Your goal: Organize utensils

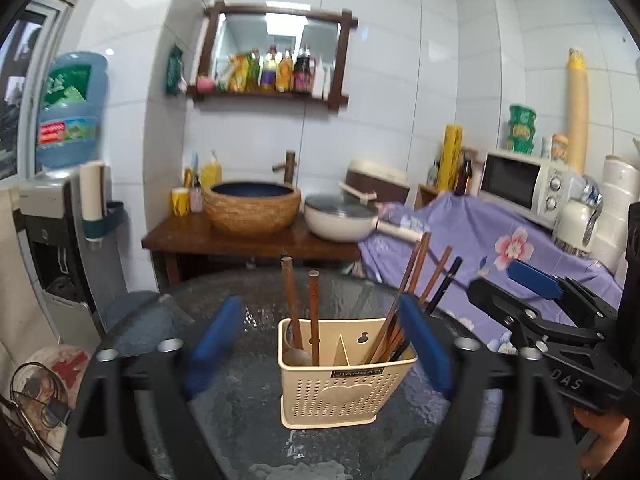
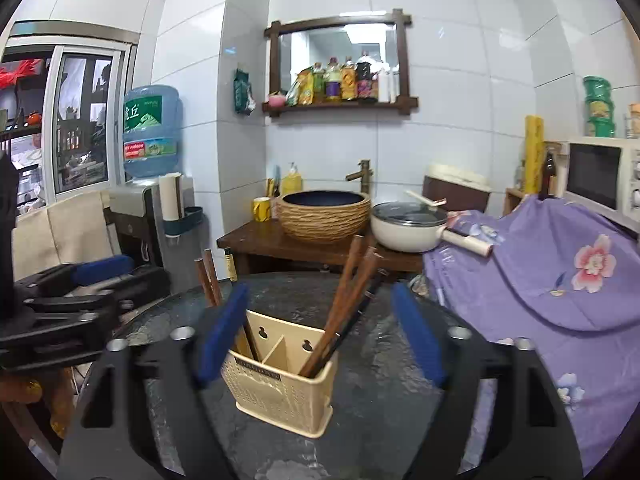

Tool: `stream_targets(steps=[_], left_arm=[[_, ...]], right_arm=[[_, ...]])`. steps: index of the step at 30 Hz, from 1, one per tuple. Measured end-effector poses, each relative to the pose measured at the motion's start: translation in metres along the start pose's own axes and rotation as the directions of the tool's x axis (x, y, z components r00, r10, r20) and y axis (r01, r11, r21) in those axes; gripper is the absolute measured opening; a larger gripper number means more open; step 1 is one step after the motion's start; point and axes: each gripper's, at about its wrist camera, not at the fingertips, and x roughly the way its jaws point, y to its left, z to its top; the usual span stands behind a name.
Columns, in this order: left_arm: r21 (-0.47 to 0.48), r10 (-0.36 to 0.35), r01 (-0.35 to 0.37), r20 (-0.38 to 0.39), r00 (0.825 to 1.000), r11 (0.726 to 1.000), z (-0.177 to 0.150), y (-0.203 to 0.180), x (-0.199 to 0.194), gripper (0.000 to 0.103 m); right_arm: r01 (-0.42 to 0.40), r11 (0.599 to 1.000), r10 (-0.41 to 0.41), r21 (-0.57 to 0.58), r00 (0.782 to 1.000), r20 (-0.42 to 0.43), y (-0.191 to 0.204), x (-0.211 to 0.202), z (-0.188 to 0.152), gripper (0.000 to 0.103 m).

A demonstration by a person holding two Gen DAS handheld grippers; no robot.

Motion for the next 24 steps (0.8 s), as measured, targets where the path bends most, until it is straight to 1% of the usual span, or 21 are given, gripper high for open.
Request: stream_targets(steps=[1,2,4,5,7,8,12,14,16,17,19,21,24], left_arm=[[0.010,0.006,-0.007,0.037,0.999,1.000,-0.006,0.000,-0.016,0.096],[0.019,0.012,-0.013,0.054,0.998,1.000,-0.009,-0.002,-0.024,0.096],[0.063,0.024,-0.030,0.091,0.996,0.998,-0.025,-0.005,-0.050,0.096],[0.086,0.025,-0.033,0.099,0.995,0.996,-0.034,-0.007,-0.061,0.096],[0.111,0.031,-0.043,0.106,0.994,0.993,-0.051,-0.008,-0.076,0.096],[0.131,0.043,-0.058,0.112,0.993,0.990,-0.065,-0.009,-0.087,0.096],[0.176,0.111,-0.130,0.115,0.987,0.976,-0.112,-0.012,-0.114,0.096],[0.196,0.139,-0.157,0.103,0.985,0.968,-0.130,-0.014,-0.123,0.096],[0.178,0.154,-0.165,0.075,0.985,0.970,-0.149,-0.015,-0.133,0.096],[0.148,0.139,-0.148,0.067,0.988,0.978,-0.156,-0.014,-0.139,0.096],[0.086,0.131,-0.137,0.073,0.989,0.987,-0.166,-0.013,-0.150,0.096],[0.030,0.141,-0.144,0.082,0.987,0.989,-0.177,-0.012,-0.162,0.096],[0.017,0.169,-0.171,0.080,0.982,0.985,-0.188,-0.017,-0.173,0.096]], right_arm=[[0.003,1.000,-0.003,0.000,1.000,0.013,0.000,-0.011,-0.004,0.089],[-0.004,1.000,0.004,-0.007,1.000,0.024,0.002,-0.026,-0.011,0.090],[-0.001,0.999,0.002,-0.033,1.000,0.023,0.007,-0.048,-0.028,0.097],[0.004,0.999,-0.003,-0.042,1.000,0.024,0.010,-0.057,-0.036,0.097],[0.018,0.998,-0.016,-0.054,0.999,0.033,0.014,-0.075,-0.056,0.097],[0.023,0.998,-0.021,-0.062,0.999,0.035,0.019,-0.087,-0.072,0.097],[0.025,0.998,-0.023,-0.060,0.999,0.030,0.028,-0.116,-0.117,0.097],[0.027,0.998,-0.026,-0.060,0.999,0.024,0.034,-0.130,-0.137,0.097],[0.039,0.997,-0.038,-0.071,0.999,0.023,0.042,-0.144,-0.155,0.097],[0.042,0.997,-0.041,-0.068,0.999,0.020,0.045,-0.149,-0.162,0.097],[0.030,0.998,-0.030,-0.051,0.999,0.013,0.052,-0.162,-0.177,0.097],[0.021,0.999,-0.020,-0.031,1.000,0.013,0.056,-0.175,-0.188,0.097],[0.044,0.999,-0.043,-0.021,0.999,0.033,0.061,-0.197,-0.200,0.097]])
